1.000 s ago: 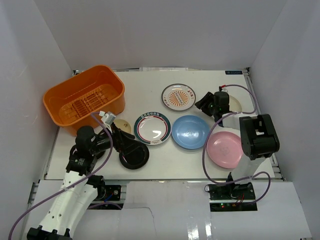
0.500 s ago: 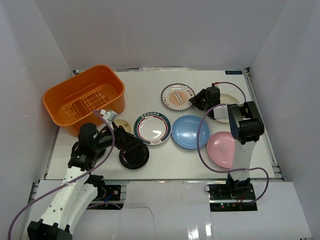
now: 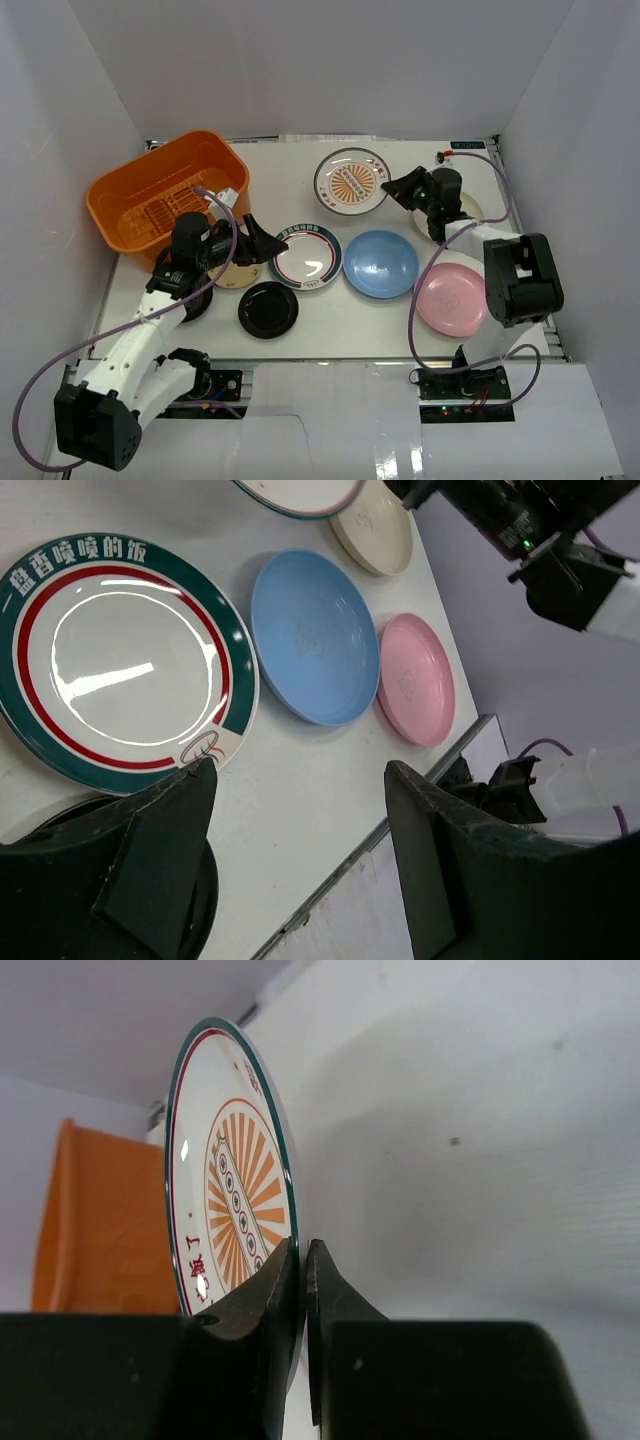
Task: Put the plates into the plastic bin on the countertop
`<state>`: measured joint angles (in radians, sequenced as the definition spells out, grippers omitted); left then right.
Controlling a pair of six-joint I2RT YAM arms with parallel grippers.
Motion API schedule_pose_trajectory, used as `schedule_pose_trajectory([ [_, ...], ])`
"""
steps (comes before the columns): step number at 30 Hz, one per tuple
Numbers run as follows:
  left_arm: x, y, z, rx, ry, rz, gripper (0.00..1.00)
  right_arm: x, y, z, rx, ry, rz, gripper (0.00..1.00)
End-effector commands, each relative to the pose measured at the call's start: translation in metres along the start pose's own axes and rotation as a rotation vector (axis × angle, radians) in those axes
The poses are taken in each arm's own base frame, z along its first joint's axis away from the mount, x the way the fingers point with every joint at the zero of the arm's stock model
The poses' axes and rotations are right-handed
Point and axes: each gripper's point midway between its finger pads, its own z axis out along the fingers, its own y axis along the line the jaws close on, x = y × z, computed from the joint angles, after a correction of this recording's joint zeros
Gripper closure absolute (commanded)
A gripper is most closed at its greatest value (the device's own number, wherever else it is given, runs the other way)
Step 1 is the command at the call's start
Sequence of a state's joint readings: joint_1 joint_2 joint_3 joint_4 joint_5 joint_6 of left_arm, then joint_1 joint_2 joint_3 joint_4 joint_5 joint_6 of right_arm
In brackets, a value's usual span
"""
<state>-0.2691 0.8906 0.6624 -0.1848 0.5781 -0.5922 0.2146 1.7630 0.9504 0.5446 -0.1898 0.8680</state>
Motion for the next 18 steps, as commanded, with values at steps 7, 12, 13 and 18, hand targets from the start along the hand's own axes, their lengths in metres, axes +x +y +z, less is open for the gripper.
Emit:
schedule_pose_trajectory([
  [7,-0.052,-0.018,0.034,0.008,-0.117,-0.010,0.19,0.037,0.084,-0.092,-0.372,0.102,-0.051,0.92],
  [12,-0.048,-0.018,0.054,0.014,-0.118,0.005,0.23,0.055,0.105,-0.125,-0.464,0.155,-0.081,0.92],
  [13,-0.045,-0.018,0.058,0.017,-0.110,0.009,0.26,0.056,0.106,-0.128,-0.468,0.157,-0.088,0.92],
  [18,-0.029,-0.003,0.079,-0.040,-0.067,0.028,0.44,0.064,0.112,-0.139,-0.497,0.192,-0.108,0.92],
])
